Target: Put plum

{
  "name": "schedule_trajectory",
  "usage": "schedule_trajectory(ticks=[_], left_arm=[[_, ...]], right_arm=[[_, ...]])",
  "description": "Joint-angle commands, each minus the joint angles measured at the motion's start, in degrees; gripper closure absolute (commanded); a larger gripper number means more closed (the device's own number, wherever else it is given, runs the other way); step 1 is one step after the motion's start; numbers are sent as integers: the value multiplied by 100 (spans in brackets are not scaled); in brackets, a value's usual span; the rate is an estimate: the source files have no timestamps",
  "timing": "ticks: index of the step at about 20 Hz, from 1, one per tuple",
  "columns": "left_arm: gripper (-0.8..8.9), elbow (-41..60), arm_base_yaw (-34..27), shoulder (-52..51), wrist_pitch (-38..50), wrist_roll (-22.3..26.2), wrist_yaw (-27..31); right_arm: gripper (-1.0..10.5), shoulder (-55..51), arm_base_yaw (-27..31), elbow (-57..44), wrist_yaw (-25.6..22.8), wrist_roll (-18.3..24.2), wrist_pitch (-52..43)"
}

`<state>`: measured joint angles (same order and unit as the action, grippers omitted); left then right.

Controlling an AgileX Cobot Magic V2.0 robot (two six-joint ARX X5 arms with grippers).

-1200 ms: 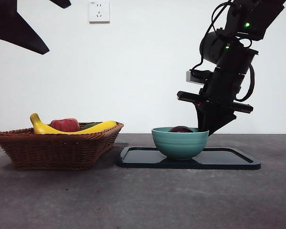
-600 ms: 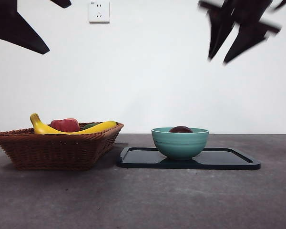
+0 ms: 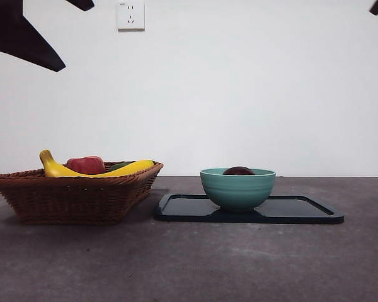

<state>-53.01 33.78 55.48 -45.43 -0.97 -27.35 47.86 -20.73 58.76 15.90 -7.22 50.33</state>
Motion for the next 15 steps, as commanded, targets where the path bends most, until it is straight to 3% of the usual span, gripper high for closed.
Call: schedule_trajectory(ticks=[1,6,15], left_arm=[[439,-55,37,31,37,9,-33],[439,-55,37,28,37,7,-33],[439,-55,37,28,42,7,-33]], right_arm=[[753,-393,-92,-378,197,-7,-57],[753,-1038,-127,-1084,557,-120,-55],[753,-1054,-127,-1115,564,-131,-61]])
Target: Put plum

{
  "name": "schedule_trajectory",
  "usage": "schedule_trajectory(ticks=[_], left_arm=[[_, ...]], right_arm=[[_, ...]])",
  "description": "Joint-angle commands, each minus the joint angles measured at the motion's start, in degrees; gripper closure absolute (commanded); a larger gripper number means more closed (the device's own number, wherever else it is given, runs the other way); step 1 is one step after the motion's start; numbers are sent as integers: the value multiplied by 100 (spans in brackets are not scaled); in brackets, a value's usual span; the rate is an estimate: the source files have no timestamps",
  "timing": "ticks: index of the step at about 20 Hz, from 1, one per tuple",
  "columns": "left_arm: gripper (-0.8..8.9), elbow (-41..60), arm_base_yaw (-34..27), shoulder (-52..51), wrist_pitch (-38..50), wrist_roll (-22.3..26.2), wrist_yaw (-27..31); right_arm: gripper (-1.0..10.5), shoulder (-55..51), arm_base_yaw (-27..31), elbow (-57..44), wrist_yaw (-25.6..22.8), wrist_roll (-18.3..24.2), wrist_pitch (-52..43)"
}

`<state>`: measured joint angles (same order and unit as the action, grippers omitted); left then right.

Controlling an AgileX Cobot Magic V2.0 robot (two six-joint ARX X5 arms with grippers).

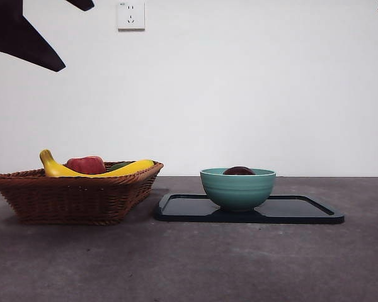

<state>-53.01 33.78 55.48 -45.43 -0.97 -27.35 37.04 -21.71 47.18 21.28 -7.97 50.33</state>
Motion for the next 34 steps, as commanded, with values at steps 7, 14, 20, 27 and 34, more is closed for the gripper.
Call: schedule_trajectory(ticks=[7,14,20,27,34], left_arm=[[439,-59,37,31,321,-227,-33],[437,-627,42,636,1419,-1058,531],[437,-2509,90,2612,1338,-1217,684],[438,-4623,238,4872,1156,-1213,960],[438,-5611,411,6317,1185,-839,1445]], right_arm=[[753,28,-28,44,28,-59,-59],[753,28,-28,44,28,-66,-59],[753,28,-28,44,26,-66,-57],[753,28,-28,44,20,-63,-57],[753,28,-28,44,17,-61,-55]])
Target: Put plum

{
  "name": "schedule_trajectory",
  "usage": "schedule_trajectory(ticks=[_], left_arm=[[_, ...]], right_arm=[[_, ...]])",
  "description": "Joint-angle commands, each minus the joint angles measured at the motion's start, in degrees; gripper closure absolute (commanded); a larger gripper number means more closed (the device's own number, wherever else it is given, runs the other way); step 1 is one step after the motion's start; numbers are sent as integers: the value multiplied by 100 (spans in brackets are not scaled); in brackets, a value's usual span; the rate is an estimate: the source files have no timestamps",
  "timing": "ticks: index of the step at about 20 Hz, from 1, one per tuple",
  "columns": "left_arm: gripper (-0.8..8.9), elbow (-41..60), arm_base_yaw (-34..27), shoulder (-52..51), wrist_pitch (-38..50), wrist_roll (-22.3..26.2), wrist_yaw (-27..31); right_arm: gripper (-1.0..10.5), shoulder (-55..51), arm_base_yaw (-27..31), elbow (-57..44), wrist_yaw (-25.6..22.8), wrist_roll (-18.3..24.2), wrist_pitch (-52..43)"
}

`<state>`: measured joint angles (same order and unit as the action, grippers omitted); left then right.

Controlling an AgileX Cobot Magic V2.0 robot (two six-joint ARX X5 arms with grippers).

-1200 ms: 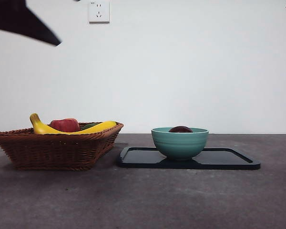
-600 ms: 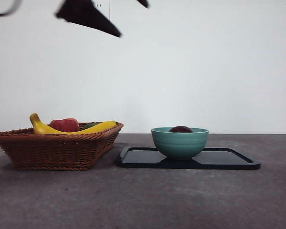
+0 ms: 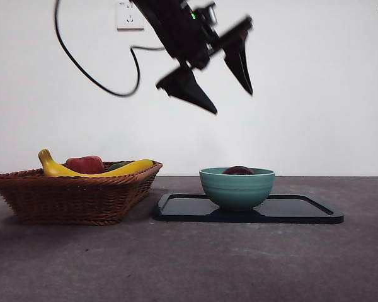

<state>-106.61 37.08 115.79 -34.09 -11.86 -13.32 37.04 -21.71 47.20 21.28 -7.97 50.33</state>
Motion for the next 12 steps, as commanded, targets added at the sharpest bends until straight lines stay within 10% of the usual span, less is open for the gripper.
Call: schedule_trajectory(ticks=[1,12], left_arm=[[438,-284,105,420,74,304,81],[438,-284,293,1209,236,822,538]], right_arm=[[753,28,-28,42,15,-59,-55],[753,28,-28,42,17,-59,61]])
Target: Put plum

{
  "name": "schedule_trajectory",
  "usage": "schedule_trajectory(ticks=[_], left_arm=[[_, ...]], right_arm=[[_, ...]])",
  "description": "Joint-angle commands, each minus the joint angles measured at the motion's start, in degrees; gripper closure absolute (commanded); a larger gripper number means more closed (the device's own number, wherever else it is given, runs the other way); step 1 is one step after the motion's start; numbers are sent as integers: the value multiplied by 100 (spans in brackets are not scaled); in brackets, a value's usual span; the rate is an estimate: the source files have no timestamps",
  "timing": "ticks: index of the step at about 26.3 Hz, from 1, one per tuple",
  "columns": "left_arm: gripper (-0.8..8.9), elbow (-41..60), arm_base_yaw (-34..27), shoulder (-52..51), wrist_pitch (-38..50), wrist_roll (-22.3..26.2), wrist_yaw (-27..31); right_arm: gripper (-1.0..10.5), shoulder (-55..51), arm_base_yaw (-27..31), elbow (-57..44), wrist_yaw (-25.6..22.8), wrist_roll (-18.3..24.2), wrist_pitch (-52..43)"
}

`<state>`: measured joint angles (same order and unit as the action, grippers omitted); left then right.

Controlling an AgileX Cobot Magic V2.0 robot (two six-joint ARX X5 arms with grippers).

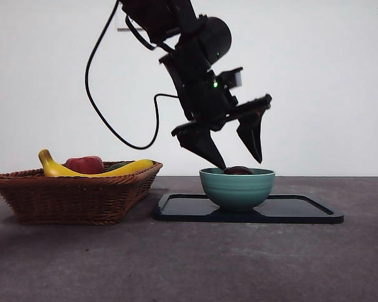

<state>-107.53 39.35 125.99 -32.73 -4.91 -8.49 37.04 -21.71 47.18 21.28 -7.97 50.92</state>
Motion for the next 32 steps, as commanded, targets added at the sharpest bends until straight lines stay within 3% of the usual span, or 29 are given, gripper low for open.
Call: schedule_trajectory(ticks=[1,32], left_arm=[[438,-192,70,221,109,138,87],[440,-192,83,485,-52,352,236]], right_arm=[[753,28,-28,44,17,-59,15],[753,28,-28,44,35,-15,15]])
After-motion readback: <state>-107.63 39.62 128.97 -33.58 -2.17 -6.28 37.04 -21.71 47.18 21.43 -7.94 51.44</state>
